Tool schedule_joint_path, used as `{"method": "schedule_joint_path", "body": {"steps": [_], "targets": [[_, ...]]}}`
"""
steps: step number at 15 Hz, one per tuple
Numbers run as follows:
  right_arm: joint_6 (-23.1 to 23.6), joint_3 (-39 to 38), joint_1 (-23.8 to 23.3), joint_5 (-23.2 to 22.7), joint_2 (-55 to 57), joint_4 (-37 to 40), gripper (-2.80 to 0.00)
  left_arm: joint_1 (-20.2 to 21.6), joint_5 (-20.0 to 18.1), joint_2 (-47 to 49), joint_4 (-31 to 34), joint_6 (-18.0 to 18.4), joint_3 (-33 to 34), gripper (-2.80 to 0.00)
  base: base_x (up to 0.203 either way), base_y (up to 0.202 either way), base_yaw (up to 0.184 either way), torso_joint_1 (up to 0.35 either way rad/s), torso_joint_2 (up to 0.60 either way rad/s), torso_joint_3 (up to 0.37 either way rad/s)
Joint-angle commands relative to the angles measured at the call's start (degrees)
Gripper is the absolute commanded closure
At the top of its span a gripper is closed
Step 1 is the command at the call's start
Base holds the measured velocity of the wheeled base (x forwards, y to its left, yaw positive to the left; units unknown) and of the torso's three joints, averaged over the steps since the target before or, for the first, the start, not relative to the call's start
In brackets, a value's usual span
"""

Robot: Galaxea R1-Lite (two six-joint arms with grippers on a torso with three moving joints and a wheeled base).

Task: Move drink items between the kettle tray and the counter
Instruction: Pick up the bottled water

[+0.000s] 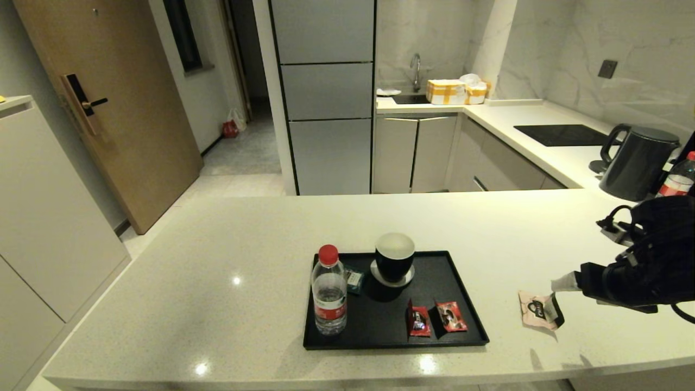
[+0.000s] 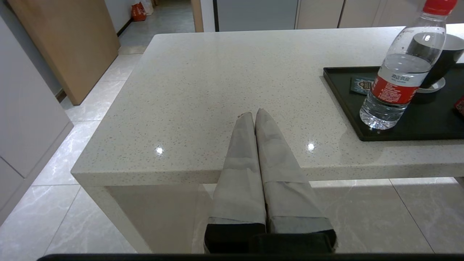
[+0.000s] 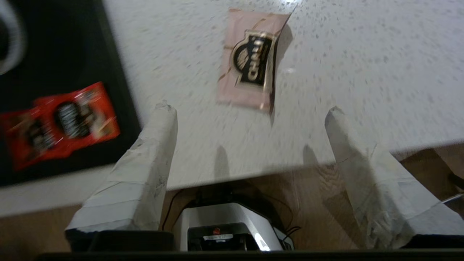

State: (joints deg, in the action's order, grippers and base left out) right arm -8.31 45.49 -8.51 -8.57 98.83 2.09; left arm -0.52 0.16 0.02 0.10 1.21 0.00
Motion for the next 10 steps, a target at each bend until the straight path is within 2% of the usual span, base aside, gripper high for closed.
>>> {"method": "schedule_joint_path", "body": {"steps": [1,3,4,8,10], "targets": [[-0.3,-0.9,0.8,-0.7,-14.7,6.6,-2.80,0.0,0.0,-0.1,0.0,0.0,0.0,0.00,0.000,0.000,0.000,0.000,0.00,0.000],[-0.9,-1.8,2.1,-1.6,-24.6,13.2,-2.80,0.0,0.0,-0.1,0.0,0.0,0.0,0.00,0.000,0.000,0.000,0.000,0.00,0.000],[-1.7,-2.2,2.9,-1.8,-29.4,16.6,0.00,0.0,0.0,-0.1,0.0,0.0,0.0,0.00,0.000,0.000,0.000,0.000,0.00,0.000],[-5.3,-1.9,4.9,-2.2,-46.4,31.2,0.00,0.0,0.0,-0.1,0.0,0.0,0.0,0.00,0.000,0.000,0.000,0.000,0.00,0.000],[-6.7,1.2,5.0,-2.1,-54.8,41.0,0.00,0.0,0.0,-0.1,0.0,0.0,0.0,0.00,0.000,0.000,0.000,0.000,0.00,0.000]]}}
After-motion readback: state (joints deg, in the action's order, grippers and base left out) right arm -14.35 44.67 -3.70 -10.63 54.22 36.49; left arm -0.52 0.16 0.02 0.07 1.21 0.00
